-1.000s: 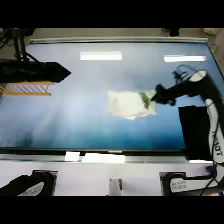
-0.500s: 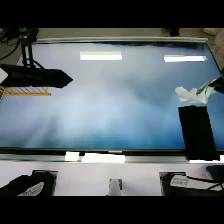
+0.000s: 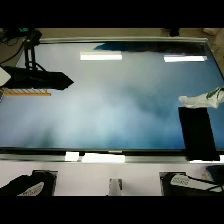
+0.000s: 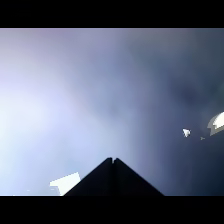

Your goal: Fold the shirts.

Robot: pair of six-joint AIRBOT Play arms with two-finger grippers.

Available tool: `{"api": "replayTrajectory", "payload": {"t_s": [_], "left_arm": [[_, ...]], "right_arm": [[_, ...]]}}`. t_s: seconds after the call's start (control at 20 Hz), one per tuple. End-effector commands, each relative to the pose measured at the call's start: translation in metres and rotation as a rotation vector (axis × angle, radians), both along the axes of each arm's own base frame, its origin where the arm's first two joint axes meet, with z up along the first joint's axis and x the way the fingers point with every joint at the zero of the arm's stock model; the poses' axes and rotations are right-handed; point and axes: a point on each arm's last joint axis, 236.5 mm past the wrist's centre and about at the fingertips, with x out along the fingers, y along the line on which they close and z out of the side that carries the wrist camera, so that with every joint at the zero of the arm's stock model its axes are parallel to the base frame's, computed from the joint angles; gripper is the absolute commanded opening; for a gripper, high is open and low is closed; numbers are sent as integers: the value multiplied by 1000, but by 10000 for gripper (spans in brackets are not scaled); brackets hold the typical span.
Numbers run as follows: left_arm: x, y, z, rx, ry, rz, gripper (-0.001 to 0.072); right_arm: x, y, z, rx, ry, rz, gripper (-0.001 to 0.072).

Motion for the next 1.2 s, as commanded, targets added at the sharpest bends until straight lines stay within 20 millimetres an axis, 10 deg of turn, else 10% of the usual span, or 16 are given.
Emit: {"api": "replayTrajectory", "payload": {"t_s": [0.0, 0.5, 0.9, 1.15], "left_arm": [[0, 0, 0, 1, 0, 0, 33], [0, 0, -1, 1, 1, 0, 33], [0, 0, 0, 0, 1, 0, 33], [0, 0, 0, 0, 1, 0, 33]], "right_arm": [[8, 14, 27, 27, -99, 8, 29], [-120, -47, -40, -254, 459, -136, 30], [-207, -22, -116, -204, 796, -87, 30], [-223, -22, -148, -211, 858, -66, 30]]}}
